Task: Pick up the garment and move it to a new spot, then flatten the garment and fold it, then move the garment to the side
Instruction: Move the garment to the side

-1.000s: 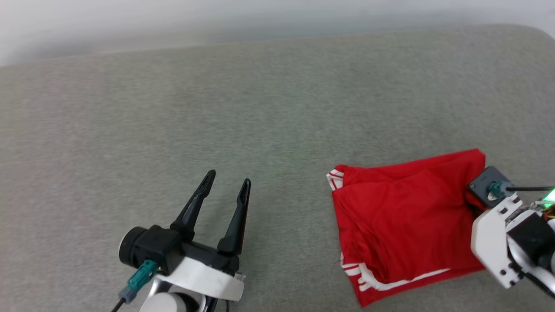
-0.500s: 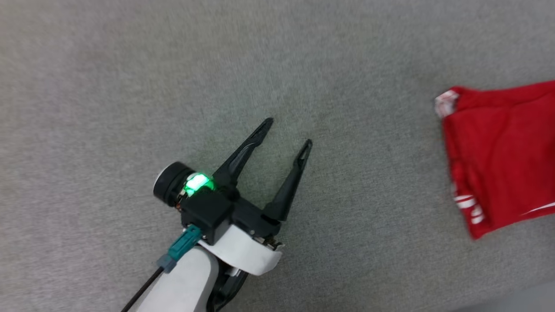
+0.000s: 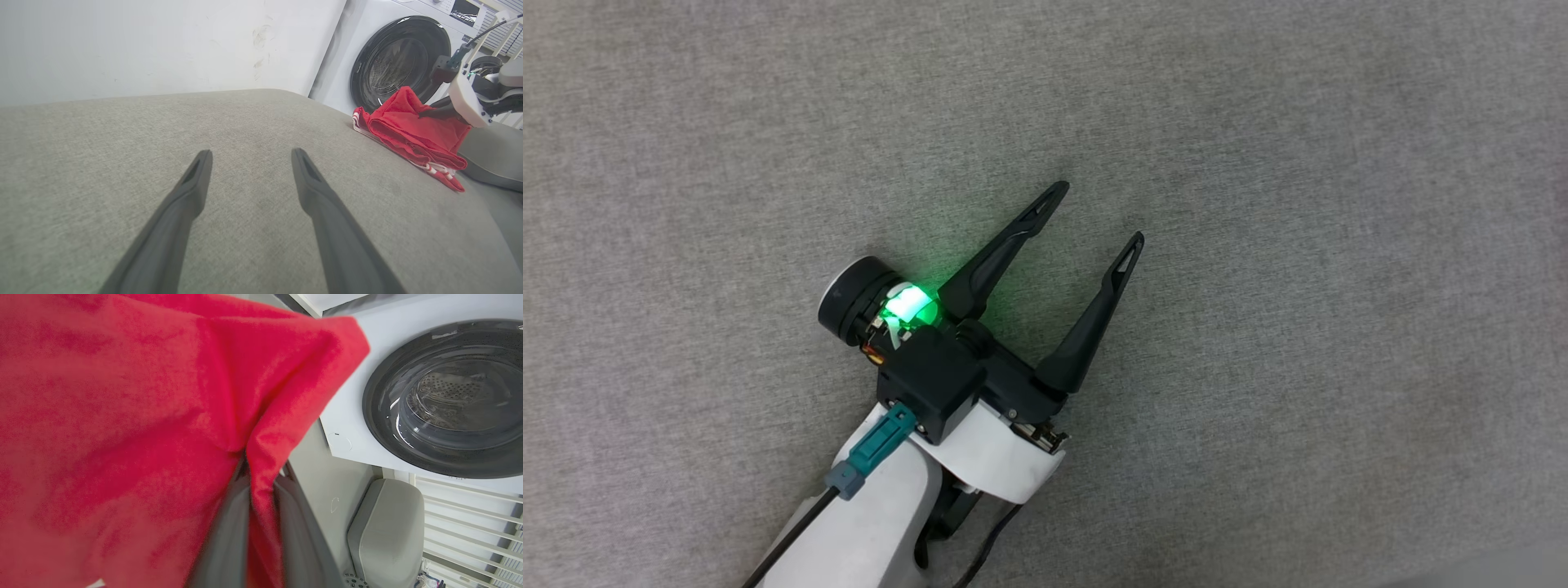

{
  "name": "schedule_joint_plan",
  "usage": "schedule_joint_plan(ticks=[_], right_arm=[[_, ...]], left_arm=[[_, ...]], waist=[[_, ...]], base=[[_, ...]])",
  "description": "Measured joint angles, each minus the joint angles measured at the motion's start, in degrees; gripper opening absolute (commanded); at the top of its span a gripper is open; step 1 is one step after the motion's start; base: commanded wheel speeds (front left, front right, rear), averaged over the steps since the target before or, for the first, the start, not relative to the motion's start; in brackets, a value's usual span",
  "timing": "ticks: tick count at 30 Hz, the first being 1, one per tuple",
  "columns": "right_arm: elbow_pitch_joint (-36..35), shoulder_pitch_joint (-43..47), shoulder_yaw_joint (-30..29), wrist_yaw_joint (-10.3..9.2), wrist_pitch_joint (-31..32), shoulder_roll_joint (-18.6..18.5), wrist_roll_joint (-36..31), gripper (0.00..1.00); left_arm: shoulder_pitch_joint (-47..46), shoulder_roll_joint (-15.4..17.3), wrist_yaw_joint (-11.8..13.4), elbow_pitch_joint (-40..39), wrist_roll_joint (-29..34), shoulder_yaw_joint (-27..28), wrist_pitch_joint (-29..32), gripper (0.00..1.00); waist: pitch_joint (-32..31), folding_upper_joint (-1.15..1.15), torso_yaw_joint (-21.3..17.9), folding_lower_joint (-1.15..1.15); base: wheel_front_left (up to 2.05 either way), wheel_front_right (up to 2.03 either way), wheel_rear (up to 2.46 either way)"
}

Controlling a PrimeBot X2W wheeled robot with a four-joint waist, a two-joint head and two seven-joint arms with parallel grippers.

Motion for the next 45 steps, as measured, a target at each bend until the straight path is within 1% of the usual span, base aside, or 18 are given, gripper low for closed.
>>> schedule_joint_plan(ticks=[5,6,7,14,17,21,25,28,31,33,35,39,41,45], right_arm=[[3.79,-0.57,-3.01,0.00,-1.22,2.20,-1.14,0.00],[4.02,-0.55,-3.28,0.00,-1.76,2.48,-1.89,0.44],[4.08,-0.56,-3.80,0.00,-2.33,2.88,-2.42,1.00],[1.98,-1.66,-6.91,-0.01,-6.20,4.78,-5.71,1.00],[-0.47,-1.71,-8.29,-0.01,-7.54,6.87,-5.76,1.00],[-6.01,-1.99,-10.79,-0.02,-10.81,12.47,-3.91,1.00],[-12.12,-0.81,-12.33,-0.03,-13.06,18.73,-2.26,1.00],[-17.35,1.69,-14.59,-0.03,-15.25,24.82,-0.42,1.00],[-23.07,5.84,-14.38,-0.01,-18.91,30.14,-0.19,1.00],[-25.28,8.74,-14.73,-0.03,-20.86,34.18,-0.07,1.00],[-27.05,11.99,-14.14,-0.02,-22.62,37.41,-0.53,1.00],[-28.56,17.39,-15.12,-0.03,-24.96,41.78,0.41,1.00],[-28.75,19.82,-15.06,-0.04,-25.84,43.09,1.27,1.00],[-29.04,23.43,-12.82,-0.04,-27.17,45.24,2.65,1.00]], left_arm=[[0.05,-0.02,0.00,0.41,-0.05,0.19,0.00,1.00],[0.10,-0.09,0.00,0.52,-0.08,0.46,0.00,1.00],[0.21,-0.26,0.00,0.57,-0.14,0.76,0.00,1.00],[2.16,-1.81,0.00,1.29,-0.98,3.31,0.01,1.00],[3.84,-2.86,0.00,1.41,-1.63,5.81,0.00,1.00],[7.22,-4.12,0.00,1.65,-2.68,11.48,0.00,1.00],[10.65,-4.95,0.00,1.83,-1.90,18.12,0.01,1.00],[12.70,-5.39,0.00,1.48,-0.97,22.71,0.01,1.00],[14.66,-5.91,0.00,0.98,-0.27,26.24,0.00,1.00],[15.79,-6.23,0.00,0.94,0.03,28.26,0.00,1.00],[16.70,-6.42,0.00,0.99,0.14,29.51,0.01,1.00],[19.11,-7.01,0.00,2.38,0.99,30.20,0.01,1.00],[20.13,-7.23,0.00,2.64,1.03,30.71,0.01,1.00],[21.98,-7.65,0.00,3.34,1.21,30.85,0.00,1.00]], waist=[[-0.56,0.00,0.97,0.00],[-0.89,0.00,1.10,0.00],[-1.28,0.00,1.20,0.00],[-5.64,0.00,1.76,-0.01],[-8.43,0.00,2.17,-0.01],[-12.67,0.00,2.85,-0.01],[-17.08,0.00,3.73,-0.01],[-20.07,0.00,4.63,-0.02],[-22.63,0.00,5.81,-0.02],[-24.09,0.00,6.75,-0.02],[-25.41,0.00,7.74,-0.02],[-28.08,0.00,9.69,-0.02],[-29.43,0.00,10.63,-0.03],[-31.50,0.00,12.13,-0.02]], base=[[0.00,0.00,0.00],[0.00,0.00,0.00],[0.00,0.00,0.00],[0.00,0.00,0.00],[0.00,0.00,0.00],[0.00,0.00,0.00],[0.00,0.00,0.00],[0.00,0.00,0.00],[0.00,0.00,0.00],[0.00,0.00,0.00],[0.00,0.00,0.00],[0.00,0.00,0.00],[0.00,0.00,0.00],[0.00,0.00,0.00]])
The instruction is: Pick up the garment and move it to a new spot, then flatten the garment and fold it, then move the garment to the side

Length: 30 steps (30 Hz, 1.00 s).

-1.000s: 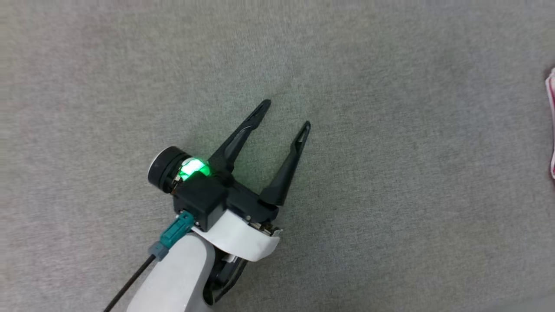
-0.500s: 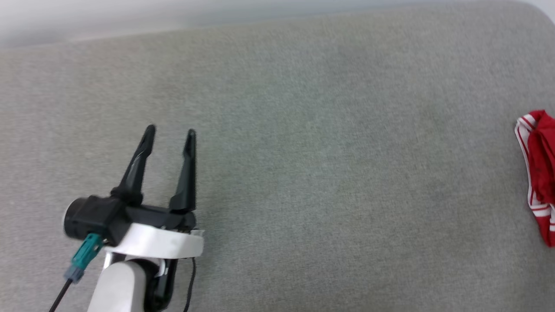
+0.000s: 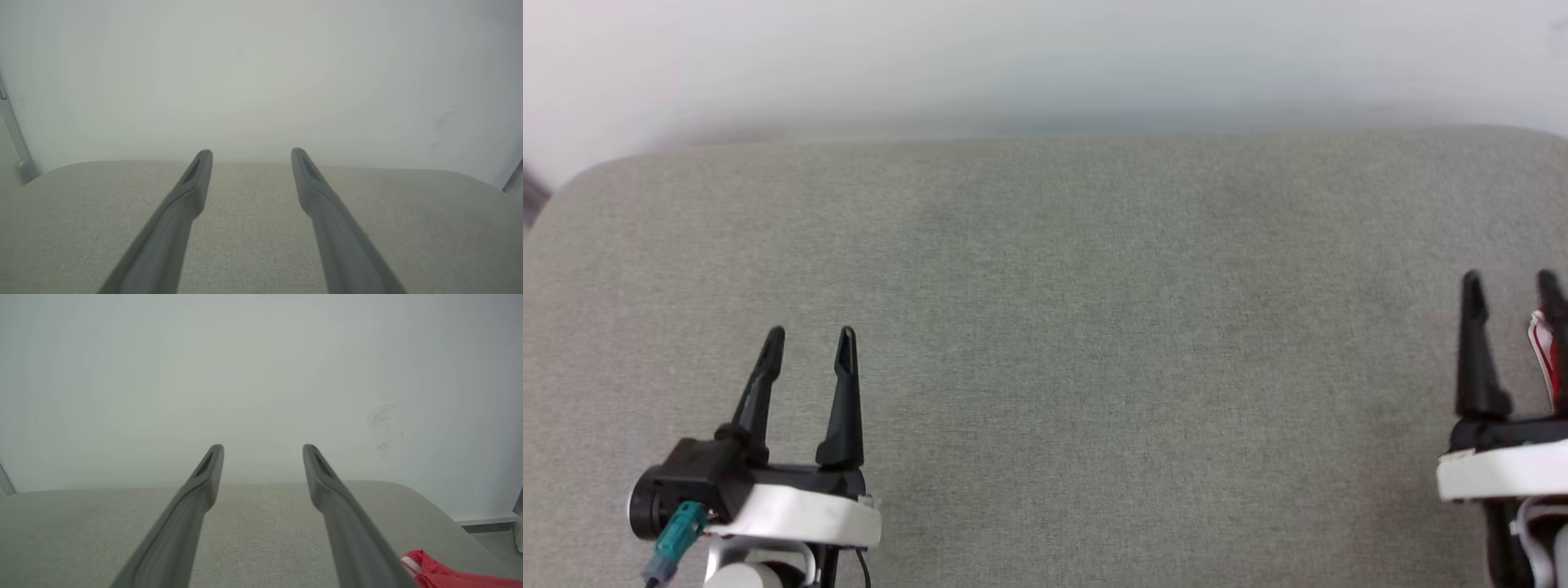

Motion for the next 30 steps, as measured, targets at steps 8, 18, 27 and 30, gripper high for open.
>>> schedule_joint_plan(ticks=[8,18,27,30], right_arm=[[3.53,2.79,4.32,0.00,-1.69,1.83,1.92,1.00],[6.08,3.27,5.36,0.00,-2.02,2.90,0.32,1.00],[5.76,3.25,5.09,0.00,-2.11,2.92,-0.54,1.00],[5.73,3.25,5.48,0.00,-2.11,2.85,-1.10,1.00]], left_arm=[[2.70,-0.05,0.00,2.10,0.13,-0.55,0.00,1.00],[3.42,0.05,0.00,2.69,0.29,-0.21,0.00,1.00],[3.44,-0.37,0.00,2.91,0.04,0.94,0.00,1.00],[3.44,-0.51,0.00,2.92,0.09,0.99,0.00,1.00]], waist=[[-2.29,0.00,0.57,0.00],[-2.92,0.00,0.00,0.01],[-2.78,0.00,-0.20,0.01],[-2.72,0.00,-0.22,0.01]], base=[[0.00,0.00,0.00],[0.00,0.00,0.00],[0.00,0.00,0.00],[0.00,0.00,0.00]])
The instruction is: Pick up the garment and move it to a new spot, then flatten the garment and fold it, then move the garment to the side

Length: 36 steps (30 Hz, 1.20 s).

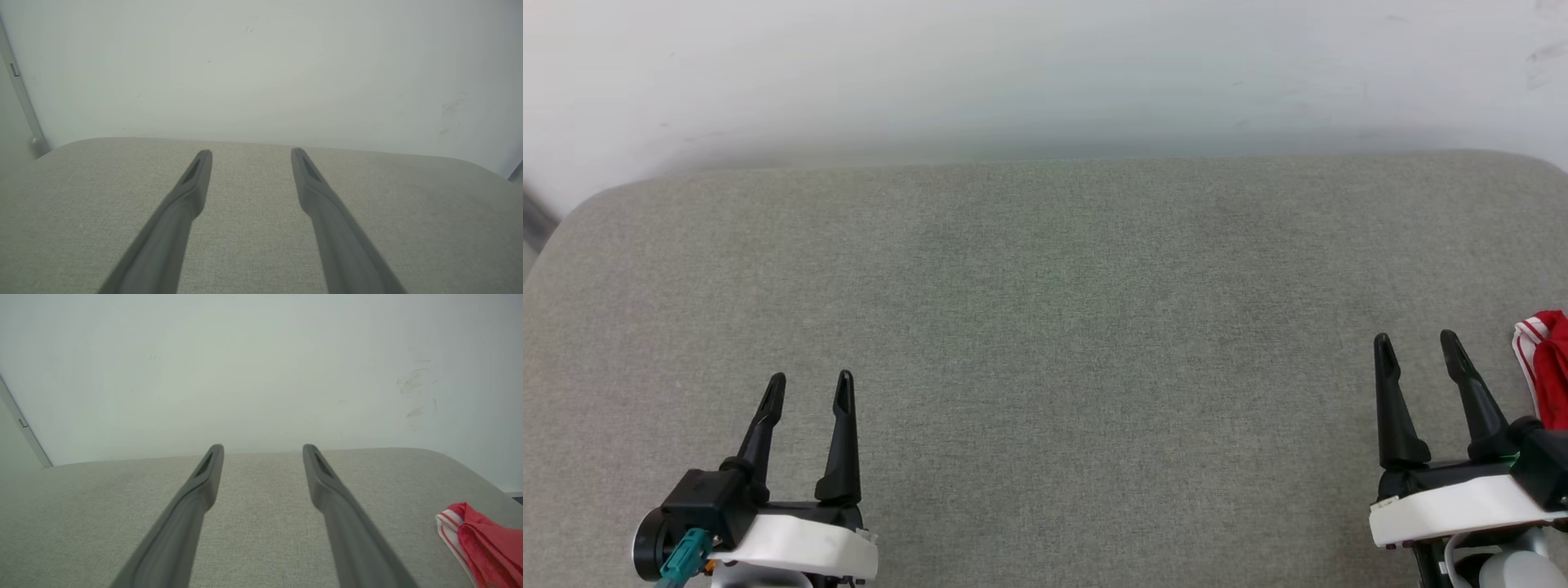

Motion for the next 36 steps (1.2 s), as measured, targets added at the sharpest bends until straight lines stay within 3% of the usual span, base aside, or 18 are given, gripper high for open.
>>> schedule_joint_plan(ticks=[6,7,13,36], right_arm=[[-0.36,-0.01,0.08,0.00,-0.01,0.04,0.13,1.00],[-0.41,-0.01,0.11,0.00,-0.01,0.04,0.13,0.00],[2.13,1.17,0.49,0.00,0.45,0.25,0.91,0.00],[4.08,0.83,-0.35,0.00,6.05,0.78,24.36,0.00]], left_arm=[[0.00,-0.16,0.00,-0.19,-0.27,0.19,0.00,1.00],[0.00,-0.16,0.00,-0.22,-0.43,0.19,0.00,0.00],[1.36,-0.43,0.01,2.40,-1.51,-0.01,0.31,0.00],[-0.22,0.34,0.01,5.63,-25.65,-0.12,5.30,0.00]], waist=[[0.17,0.00,-0.04,0.00],[0.21,0.00,-0.03,0.00],[0.19,0.00,-0.04,0.00],[-0.59,0.00,-0.18,0.01]], base=[[0.00,0.00,0.00],[0.00,0.00,0.00],[0.00,0.00,0.00],[0.00,0.00,0.00]])
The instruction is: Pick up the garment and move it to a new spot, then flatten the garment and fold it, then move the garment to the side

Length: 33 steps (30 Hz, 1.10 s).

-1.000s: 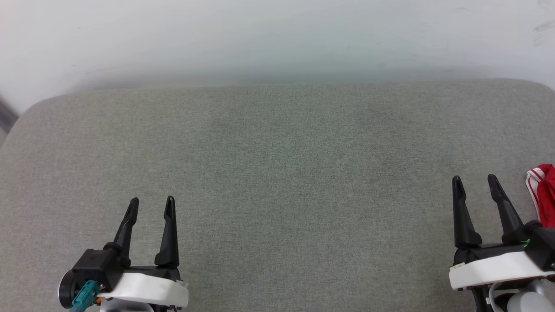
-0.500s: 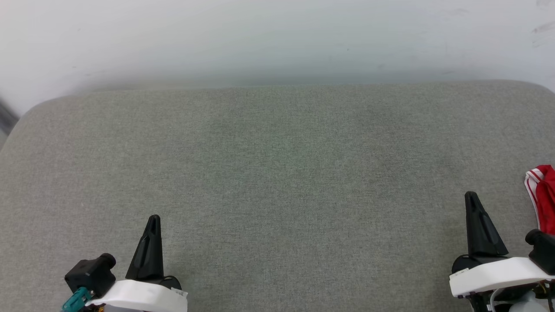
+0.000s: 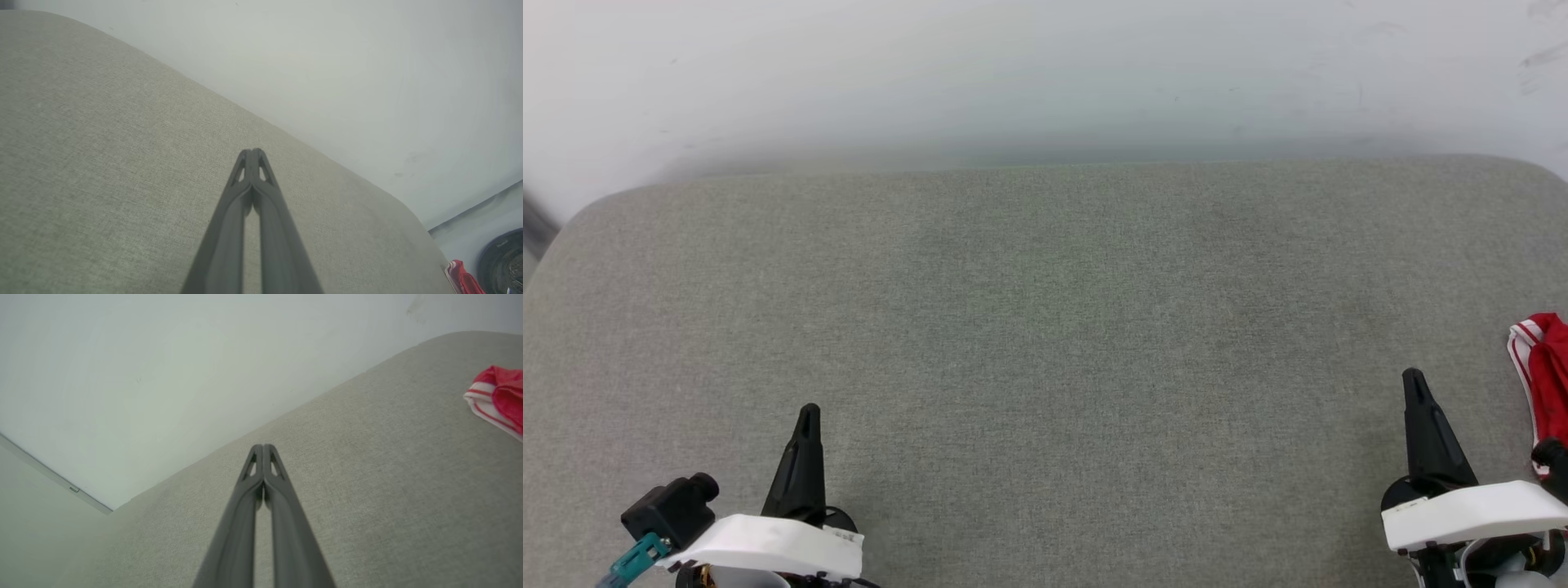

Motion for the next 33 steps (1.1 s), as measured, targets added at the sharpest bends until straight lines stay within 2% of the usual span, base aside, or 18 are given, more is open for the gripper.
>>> schedule_joint_plan(ticks=[33], right_arm=[[1.98,-1.30,-1.42,-0.01,6.15,0.78,24.28,0.00]], left_arm=[[-2.54,0.69,0.00,2.81,-24.82,0.59,5.78,0.00]], waist=[[-1.10,0.00,-0.20,0.00]], base=[[0.00,0.00,0.00]])
